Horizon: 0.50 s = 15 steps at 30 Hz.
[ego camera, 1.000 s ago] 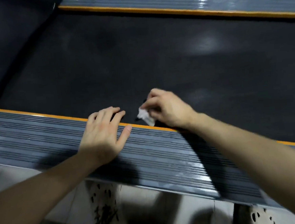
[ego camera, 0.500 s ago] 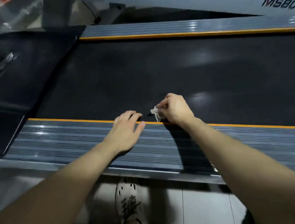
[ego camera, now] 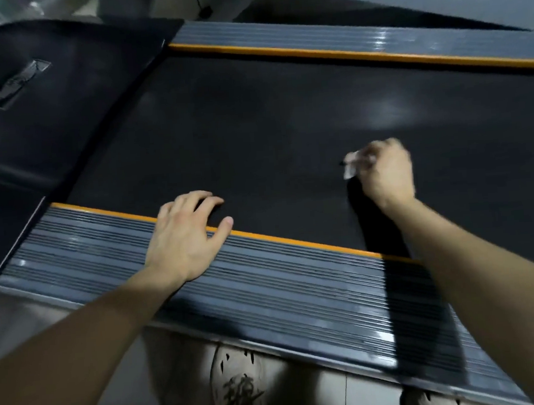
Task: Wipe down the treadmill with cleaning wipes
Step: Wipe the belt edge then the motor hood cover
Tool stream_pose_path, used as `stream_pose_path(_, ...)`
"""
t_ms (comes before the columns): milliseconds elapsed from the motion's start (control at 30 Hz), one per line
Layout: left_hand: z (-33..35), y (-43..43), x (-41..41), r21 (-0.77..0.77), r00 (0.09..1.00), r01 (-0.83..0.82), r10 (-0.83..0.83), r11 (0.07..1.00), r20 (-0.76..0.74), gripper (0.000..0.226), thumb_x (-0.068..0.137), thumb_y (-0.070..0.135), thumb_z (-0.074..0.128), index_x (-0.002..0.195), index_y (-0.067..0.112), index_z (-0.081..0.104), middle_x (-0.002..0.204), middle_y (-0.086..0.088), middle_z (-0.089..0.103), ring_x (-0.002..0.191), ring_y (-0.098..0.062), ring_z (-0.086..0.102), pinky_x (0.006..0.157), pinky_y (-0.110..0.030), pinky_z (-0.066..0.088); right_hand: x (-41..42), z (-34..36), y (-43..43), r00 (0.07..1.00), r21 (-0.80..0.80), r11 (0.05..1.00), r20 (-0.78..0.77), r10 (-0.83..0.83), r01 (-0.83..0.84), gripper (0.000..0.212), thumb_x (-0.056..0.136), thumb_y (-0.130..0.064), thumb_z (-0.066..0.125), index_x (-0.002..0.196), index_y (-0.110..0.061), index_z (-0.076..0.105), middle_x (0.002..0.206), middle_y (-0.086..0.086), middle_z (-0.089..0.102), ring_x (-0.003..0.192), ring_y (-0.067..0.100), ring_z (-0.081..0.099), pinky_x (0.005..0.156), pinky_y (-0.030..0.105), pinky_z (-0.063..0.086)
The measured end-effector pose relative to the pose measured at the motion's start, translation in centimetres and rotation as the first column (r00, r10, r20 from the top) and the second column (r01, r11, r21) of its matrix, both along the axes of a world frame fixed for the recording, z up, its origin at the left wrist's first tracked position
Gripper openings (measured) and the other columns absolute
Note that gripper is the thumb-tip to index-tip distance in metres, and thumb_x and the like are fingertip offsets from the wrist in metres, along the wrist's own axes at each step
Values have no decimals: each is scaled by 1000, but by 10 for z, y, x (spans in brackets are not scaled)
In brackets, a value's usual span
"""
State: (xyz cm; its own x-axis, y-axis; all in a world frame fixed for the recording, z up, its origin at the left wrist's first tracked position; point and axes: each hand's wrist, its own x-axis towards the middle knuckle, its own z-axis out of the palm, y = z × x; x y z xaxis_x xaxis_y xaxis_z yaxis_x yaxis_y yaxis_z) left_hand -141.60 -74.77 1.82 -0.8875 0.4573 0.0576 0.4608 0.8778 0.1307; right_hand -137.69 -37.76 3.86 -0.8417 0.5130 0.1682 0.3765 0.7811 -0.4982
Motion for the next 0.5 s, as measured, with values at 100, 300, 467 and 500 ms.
stream_pose_path(100, 1, -2, 0, -2, 1000, 7, -7, 1000, 9, 60, 105, 67, 31, 146, 32, 58, 151, 7, 52, 141, -20, 47, 119, -47, 37, 21, 1, -90, 779, -113, 775, 20, 627, -622, 22, 88, -13, 73, 102, -26, 84, 101, -6, 69, 94, 12, 67, 84, 21, 48)
stream_pose_path(300, 4, 0, 2, 20, 1000, 0, 0, 1000, -1, 60, 104, 66, 32, 145, 31, 59, 151, 7, 53, 142, -18, 46, 120, -46, 36, -26, 12, -30, 857, 131, 847, 110, 503, -514, 19, 86, -15, 74, 103, -20, 81, 101, 8, 68, 97, 31, 68, 83, 34, 51)
stream_pose_path(467, 3, 0, 4, 88, 1000, 2, -4, 996, 17, 55, 105, 60, 38, 143, 27, 61, 149, 6, 54, 144, -16, 45, 122, -45, 34, -17, 6, -58, 978, 2, 979, 34, 205, -205, 22, 91, -25, 65, 104, -20, 82, 106, 10, 67, 97, 34, 69, 85, 36, 52)
stream_pose_path(500, 4, 0, 5, 120, 1000, 3, -7, 993, 30, 54, 105, 57, 39, 142, 25, 62, 148, 6, 55, 144, -16, 44, 122, -45, 33, -7, 7, -89, 908, -43, 908, 36, 418, -417, 20, 90, -19, 69, 104, -24, 83, 104, 4, 67, 96, 25, 69, 85, 32, 52)
